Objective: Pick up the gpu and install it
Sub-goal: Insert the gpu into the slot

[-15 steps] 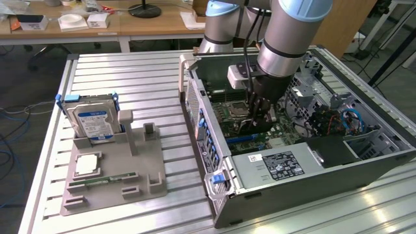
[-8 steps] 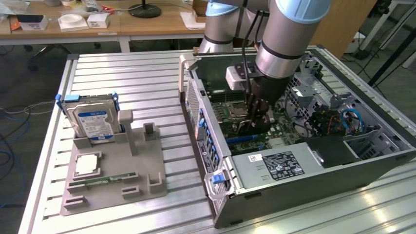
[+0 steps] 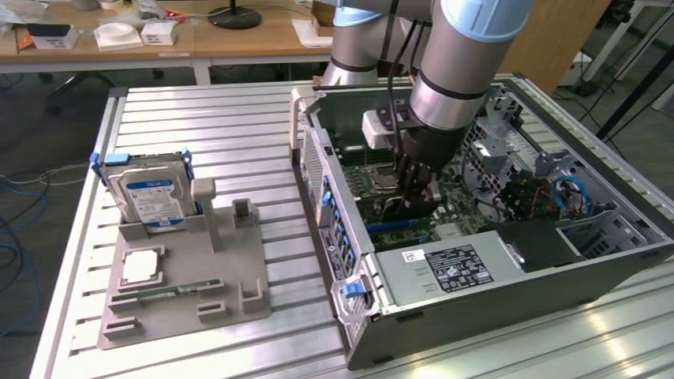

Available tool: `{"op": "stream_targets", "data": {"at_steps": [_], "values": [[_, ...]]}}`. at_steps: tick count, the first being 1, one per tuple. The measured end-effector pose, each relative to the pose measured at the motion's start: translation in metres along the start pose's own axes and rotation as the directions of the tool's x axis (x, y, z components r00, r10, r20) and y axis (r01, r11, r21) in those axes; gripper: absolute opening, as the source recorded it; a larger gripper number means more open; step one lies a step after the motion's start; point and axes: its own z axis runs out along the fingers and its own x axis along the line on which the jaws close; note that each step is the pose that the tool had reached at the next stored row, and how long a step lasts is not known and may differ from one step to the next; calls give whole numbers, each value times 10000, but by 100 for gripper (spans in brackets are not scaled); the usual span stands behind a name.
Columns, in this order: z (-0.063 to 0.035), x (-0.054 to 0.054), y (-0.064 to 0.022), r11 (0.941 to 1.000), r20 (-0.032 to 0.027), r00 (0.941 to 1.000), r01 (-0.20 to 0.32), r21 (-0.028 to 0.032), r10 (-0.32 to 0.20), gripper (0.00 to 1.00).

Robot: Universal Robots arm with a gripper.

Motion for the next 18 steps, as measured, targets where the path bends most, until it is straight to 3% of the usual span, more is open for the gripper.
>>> {"op": "stream_targets", "data": {"at_steps": [18], "values": [[114,7,2,10000,-5,10000,-1,-2,1,26]]}}
